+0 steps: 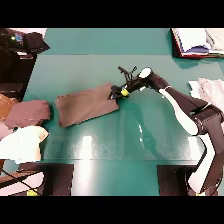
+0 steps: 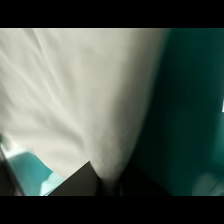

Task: Fold the shirts.

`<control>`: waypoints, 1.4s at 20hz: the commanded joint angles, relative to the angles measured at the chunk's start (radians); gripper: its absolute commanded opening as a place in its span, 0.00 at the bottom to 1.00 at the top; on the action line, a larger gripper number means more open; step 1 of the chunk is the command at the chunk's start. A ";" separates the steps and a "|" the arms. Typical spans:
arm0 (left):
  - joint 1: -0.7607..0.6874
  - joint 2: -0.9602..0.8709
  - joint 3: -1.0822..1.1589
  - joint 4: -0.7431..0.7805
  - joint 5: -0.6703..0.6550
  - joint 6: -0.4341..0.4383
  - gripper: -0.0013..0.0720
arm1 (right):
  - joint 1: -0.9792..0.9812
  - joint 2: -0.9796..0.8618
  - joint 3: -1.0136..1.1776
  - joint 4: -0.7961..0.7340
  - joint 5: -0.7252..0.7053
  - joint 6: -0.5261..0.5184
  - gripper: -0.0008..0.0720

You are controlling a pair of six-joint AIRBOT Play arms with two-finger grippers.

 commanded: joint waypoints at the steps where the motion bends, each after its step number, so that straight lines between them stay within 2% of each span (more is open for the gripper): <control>1: -0.110 0.000 0.000 -0.005 -0.002 0.023 0.05 | -0.063 0.056 0.043 -0.091 0.000 -0.001 0.04; 4: -0.193 0.000 0.000 -0.005 -0.004 0.029 0.05 | -0.228 0.185 0.007 -0.168 0.023 0.004 0.04; 10: -0.271 0.000 0.000 -0.006 0.014 0.029 0.05 | -0.669 0.450 -0.115 -0.327 0.020 0.090 0.04; 16: -0.271 0.000 0.000 -0.016 0.045 0.010 0.05 | -1.050 0.579 -0.169 -0.328 -0.004 0.089 0.04; 22: -0.271 0.000 0.000 -0.017 0.045 0.007 0.05 | -1.112 0.584 -0.147 -0.319 -0.065 0.088 0.04; 28: -0.271 0.000 0.000 -0.017 0.037 0.008 0.05 | -1.073 0.584 0.092 -0.284 -0.060 0.089 0.04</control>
